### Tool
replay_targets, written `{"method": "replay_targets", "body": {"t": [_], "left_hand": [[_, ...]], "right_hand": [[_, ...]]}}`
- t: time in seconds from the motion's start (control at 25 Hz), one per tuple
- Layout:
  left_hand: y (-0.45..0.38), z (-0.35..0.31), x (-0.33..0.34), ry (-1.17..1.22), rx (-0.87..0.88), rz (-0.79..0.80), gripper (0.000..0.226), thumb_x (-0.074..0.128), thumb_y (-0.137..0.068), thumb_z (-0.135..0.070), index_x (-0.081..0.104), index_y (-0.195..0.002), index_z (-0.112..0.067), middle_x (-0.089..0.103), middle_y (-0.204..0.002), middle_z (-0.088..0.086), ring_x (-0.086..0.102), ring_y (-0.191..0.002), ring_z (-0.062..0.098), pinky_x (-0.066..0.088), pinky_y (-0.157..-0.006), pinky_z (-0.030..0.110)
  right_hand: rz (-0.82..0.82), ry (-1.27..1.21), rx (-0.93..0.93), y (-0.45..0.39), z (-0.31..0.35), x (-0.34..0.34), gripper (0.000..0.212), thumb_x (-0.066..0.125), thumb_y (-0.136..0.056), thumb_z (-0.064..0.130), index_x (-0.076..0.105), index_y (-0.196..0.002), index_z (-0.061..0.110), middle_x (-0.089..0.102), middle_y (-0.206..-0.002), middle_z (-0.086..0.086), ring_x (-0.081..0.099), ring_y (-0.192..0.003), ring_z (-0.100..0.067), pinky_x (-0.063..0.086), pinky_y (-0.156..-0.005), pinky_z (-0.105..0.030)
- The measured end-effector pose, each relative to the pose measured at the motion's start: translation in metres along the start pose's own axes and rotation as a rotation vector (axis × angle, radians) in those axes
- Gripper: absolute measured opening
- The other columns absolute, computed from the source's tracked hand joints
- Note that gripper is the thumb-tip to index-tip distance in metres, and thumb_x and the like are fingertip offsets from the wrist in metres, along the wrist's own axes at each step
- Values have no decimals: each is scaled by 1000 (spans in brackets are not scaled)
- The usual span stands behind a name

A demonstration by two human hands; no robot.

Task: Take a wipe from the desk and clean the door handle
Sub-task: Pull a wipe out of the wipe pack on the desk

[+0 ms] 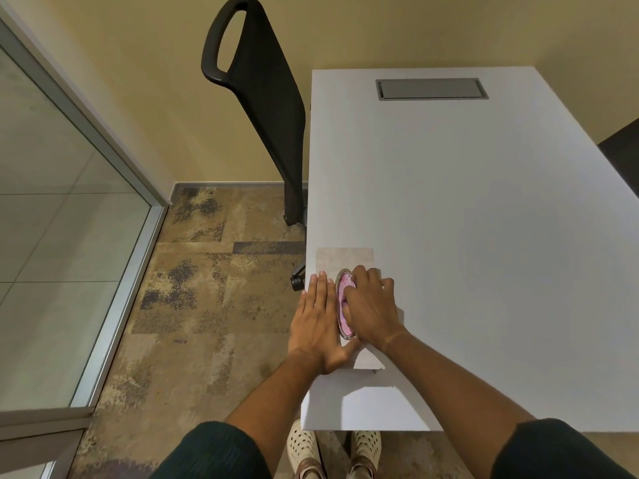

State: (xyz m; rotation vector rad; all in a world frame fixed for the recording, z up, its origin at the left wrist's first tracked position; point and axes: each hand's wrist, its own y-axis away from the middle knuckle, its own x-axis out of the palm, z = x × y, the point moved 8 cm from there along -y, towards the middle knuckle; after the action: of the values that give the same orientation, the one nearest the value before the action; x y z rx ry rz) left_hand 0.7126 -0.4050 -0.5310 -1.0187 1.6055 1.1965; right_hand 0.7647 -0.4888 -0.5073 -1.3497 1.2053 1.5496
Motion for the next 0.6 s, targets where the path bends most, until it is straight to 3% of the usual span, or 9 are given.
{"method": "replay_targets", "body": {"t": [0.2, 0.32, 0.6], "left_hand": [[0, -1, -1, -8, -4, -3, 112, -1, -77, -92, -35, -148, -12, -38, -157, 14, -35, -147, 28, -7, -125, 47], [0, 0, -2, -18, -2, -6, 115, -2, -76, -91, -27, -153, -10, -35, -159, 15, -33, -148, 29, -6, -125, 47], [1, 0, -1, -22, -2, -18, 114, -5, -73, -93, -32, -149, -12, -35, -159, 13, -33, -148, 29, -7, -125, 46]], "right_hand": [[-19, -7, -38, 2, 0, -5, 49, 53, -94, 48, 51, -135, 20, 45, -142, -8, 44, -124, -25, 38, -100, -41], [-71, -147, -30, 5, -7, -14, 40, 47, -97, 44, 55, -129, 20, 49, -136, -4, 47, -119, -21, 39, -100, -36], [-213, -421, -34, 9, -20, -35, 32, 54, -96, 39, 63, -115, 15, 58, -124, -6, 54, -108, -20, 39, -95, -28]]}}
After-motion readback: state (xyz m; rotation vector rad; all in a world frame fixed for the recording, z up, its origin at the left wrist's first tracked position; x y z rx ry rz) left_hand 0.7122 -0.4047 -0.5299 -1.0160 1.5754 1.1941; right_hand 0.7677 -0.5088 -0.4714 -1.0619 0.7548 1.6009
